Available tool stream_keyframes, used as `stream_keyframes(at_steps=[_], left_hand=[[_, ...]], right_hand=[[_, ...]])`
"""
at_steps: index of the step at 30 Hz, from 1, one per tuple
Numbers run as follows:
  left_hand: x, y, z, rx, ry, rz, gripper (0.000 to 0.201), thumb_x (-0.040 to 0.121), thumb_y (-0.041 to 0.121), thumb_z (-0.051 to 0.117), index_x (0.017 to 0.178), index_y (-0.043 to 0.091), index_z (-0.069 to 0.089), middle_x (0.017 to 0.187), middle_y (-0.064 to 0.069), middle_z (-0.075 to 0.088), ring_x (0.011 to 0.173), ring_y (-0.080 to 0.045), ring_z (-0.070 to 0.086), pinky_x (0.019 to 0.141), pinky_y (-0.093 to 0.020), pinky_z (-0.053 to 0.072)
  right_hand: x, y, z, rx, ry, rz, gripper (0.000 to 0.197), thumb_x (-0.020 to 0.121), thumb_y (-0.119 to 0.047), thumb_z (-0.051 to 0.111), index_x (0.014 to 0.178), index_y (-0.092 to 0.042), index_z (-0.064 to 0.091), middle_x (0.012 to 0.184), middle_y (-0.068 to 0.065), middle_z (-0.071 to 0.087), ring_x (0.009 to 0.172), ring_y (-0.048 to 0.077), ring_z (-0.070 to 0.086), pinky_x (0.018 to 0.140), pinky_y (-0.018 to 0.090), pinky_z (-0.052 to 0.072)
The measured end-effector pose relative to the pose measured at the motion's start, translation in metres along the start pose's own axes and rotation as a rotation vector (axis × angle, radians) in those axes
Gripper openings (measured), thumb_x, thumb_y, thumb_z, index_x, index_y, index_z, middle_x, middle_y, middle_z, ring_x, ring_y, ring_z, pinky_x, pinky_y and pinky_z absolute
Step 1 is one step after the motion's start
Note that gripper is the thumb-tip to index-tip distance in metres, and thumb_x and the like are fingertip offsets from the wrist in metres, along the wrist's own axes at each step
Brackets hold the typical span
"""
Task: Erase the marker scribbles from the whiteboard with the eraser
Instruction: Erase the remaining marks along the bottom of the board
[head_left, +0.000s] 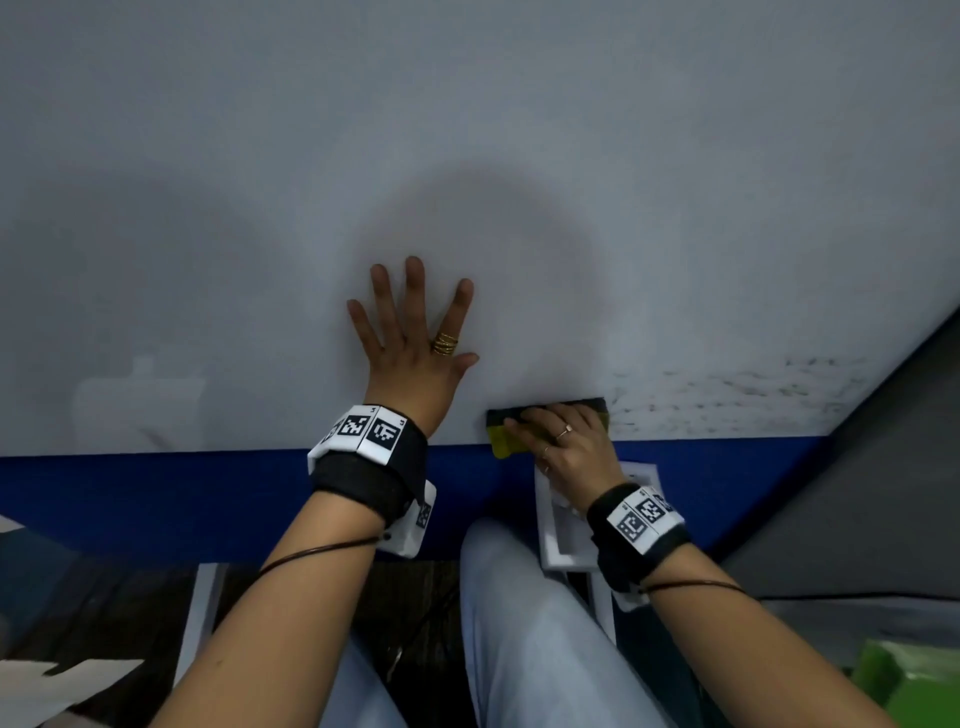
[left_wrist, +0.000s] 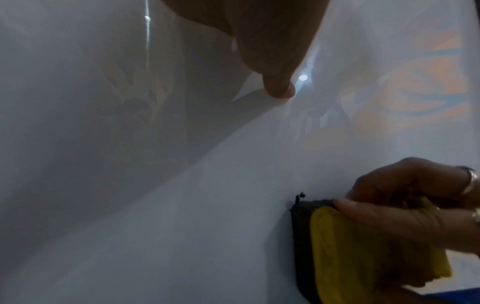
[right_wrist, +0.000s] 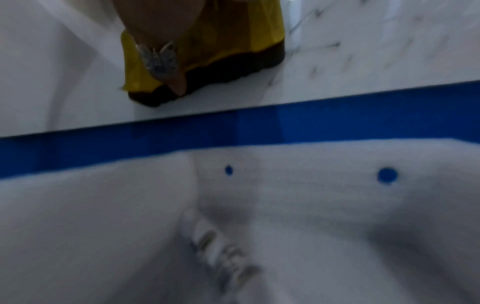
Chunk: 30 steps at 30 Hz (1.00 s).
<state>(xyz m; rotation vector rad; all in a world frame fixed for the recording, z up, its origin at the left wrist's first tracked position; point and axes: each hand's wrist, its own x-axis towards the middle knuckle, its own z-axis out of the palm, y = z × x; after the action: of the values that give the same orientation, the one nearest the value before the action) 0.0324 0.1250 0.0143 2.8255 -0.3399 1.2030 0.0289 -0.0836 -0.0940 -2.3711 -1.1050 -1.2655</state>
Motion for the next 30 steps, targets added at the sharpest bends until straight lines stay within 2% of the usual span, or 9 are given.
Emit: stream_keyframes(at_steps=[4,8,10,14,20,23,26,28,30], left_hand=[[0.0,-0.002,0.005,0.018,0.003,0.008,0.081,0.086,0.052,0.037,0.144,0.037,-0.018,0.145,-0.003,-0.043,0.134,-0.035,-0.035,0.105,-0.055,-0.019],[0.002,-0.002,0.008,0.021,0.0,0.012,0.082,0.086,0.05,0.039,0.145,0.038,-0.018,0.144,-0.003,-0.044,0.132,-0.032,-0.04,0.104,-0.055,-0.021],[0.002,-0.001,0.007,0.013,-0.011,0.015,0.082,0.086,0.05,0.038,0.144,0.038,-0.019,0.144,-0.002,-0.045,0.133,-0.034,-0.037,0.104,-0.056,-0.02],[0.003,-0.004,0.009,0.021,0.001,0.023,0.082,0.086,0.052,0.038,0.144,0.039,-0.018,0.144,0.0,-0.044,0.133,-0.032,-0.038,0.102,-0.062,-0.016],[0.005,-0.006,0.011,-0.009,0.027,0.033,0.085,0.084,0.048,0.044,0.145,0.04,-0.015,0.145,0.001,-0.042,0.132,-0.048,-0.003,0.104,-0.057,-0.019],[0.005,-0.005,0.011,-0.013,0.006,0.017,0.084,0.085,0.047,0.042,0.144,0.041,-0.016,0.144,0.002,-0.044,0.136,-0.044,-0.019,0.103,-0.062,-0.016],[0.006,-0.003,0.01,-0.027,-0.01,0.002,0.082,0.086,0.047,0.041,0.145,0.04,-0.016,0.144,0.002,-0.045,0.131,-0.029,-0.041,0.102,-0.064,-0.01],[0.005,-0.003,0.01,-0.037,-0.004,0.004,0.083,0.087,0.045,0.043,0.145,0.04,-0.015,0.144,0.002,-0.044,0.133,-0.032,-0.038,0.103,-0.061,-0.016],[0.004,-0.002,0.011,-0.035,-0.001,0.009,0.083,0.087,0.044,0.044,0.145,0.04,-0.015,0.145,0.002,-0.043,0.135,-0.042,-0.025,0.103,-0.056,-0.021]], right_hand=[[0.02,0.028,-0.042,-0.031,0.102,0.037,0.049,0.07,0.0,0.068,0.116,-0.019,0.063,0.109,0.003,0.057,0.089,0.024,0.054,0.074,0.037,0.041],[0.04,0.035,-0.065,-0.068,0.177,0.161,0.04,0.07,-0.001,0.067,0.107,-0.015,0.072,0.1,0.007,0.068,0.087,0.027,0.057,0.075,0.038,0.046],[0.042,0.019,-0.046,-0.025,0.141,0.135,0.043,0.068,0.002,0.064,0.106,-0.017,0.073,0.097,0.005,0.069,0.084,0.026,0.058,0.073,0.037,0.044],[0.042,-0.001,-0.015,-0.022,-0.103,-0.081,0.038,0.081,-0.003,0.05,0.106,-0.022,0.073,0.093,0.001,0.069,0.087,0.02,0.048,0.073,0.035,0.034],[0.016,0.06,-0.069,-0.13,-0.172,-0.104,0.038,0.079,-0.006,0.054,0.108,-0.025,0.071,0.096,0.002,0.068,0.08,0.024,0.053,0.073,0.035,0.037],[-0.005,0.098,-0.114,-0.196,-0.023,0.142,0.042,0.078,-0.012,0.065,0.117,-0.023,0.061,0.097,0.008,0.067,0.079,0.03,0.056,0.069,0.038,0.047],[-0.012,0.095,-0.124,-0.231,0.11,0.614,0.053,0.066,-0.024,0.073,0.117,-0.017,0.06,0.098,0.012,0.059,0.082,0.035,0.058,0.065,0.038,0.052],[-0.005,0.072,-0.106,-0.188,0.156,0.827,0.059,0.06,-0.028,0.075,0.114,-0.011,0.061,0.096,0.015,0.056,0.081,0.036,0.058,0.064,0.037,0.05],[0.01,0.042,-0.081,-0.076,0.166,0.921,0.059,0.054,-0.025,0.079,0.108,-0.009,0.061,0.094,0.016,0.057,0.081,0.036,0.059,0.064,0.039,0.051]])
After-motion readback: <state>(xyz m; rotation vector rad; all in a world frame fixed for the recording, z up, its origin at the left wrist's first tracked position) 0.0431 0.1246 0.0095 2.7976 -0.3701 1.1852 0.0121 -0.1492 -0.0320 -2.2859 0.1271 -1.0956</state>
